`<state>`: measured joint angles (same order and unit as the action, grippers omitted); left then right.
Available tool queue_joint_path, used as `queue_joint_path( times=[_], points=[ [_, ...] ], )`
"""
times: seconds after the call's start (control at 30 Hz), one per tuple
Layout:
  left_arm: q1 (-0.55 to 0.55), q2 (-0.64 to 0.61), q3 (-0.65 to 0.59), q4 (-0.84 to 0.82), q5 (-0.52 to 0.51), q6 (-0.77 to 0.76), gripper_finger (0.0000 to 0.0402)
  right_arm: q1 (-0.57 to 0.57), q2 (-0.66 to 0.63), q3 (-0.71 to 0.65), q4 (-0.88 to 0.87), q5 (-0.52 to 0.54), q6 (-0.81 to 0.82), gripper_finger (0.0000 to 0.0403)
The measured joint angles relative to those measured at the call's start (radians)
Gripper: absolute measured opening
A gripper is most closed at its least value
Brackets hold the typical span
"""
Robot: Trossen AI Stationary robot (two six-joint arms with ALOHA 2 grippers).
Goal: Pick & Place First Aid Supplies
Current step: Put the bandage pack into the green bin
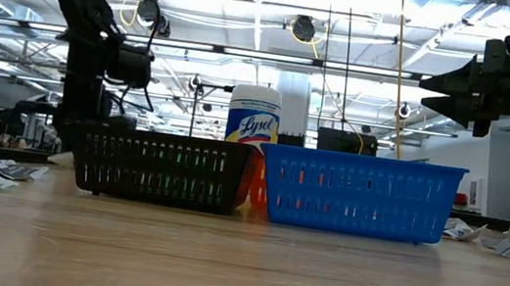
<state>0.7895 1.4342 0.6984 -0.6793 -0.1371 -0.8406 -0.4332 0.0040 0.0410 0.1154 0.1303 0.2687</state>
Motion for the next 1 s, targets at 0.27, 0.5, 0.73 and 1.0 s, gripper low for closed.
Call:
queue_joint_path(
  times=[0.27,0.5,0.73,1.0],
  points=[
    [-0.016,-0.084,0.112,-0.230,0.034,0.018,0.0001,0.000,0.000,0.000,0.000,0.000,0.000,0.0242],
    [-0.040,-0.089,0.259,-0.436,0.105,0.050,0.0001,0.000,0.000,0.000,0.000,0.000,0.000,0.0242],
    [-0.071,-0.088,0.348,-0.577,0.154,0.041,0.0001,0.000,0.000,0.000,0.000,0.000,0.000,0.0242],
    [-0.209,-0.017,0.411,-0.596,0.166,-0.071,0.0000,0.000,0.000,0.000,0.000,0.000,0.000,0.0242]
  ],
)
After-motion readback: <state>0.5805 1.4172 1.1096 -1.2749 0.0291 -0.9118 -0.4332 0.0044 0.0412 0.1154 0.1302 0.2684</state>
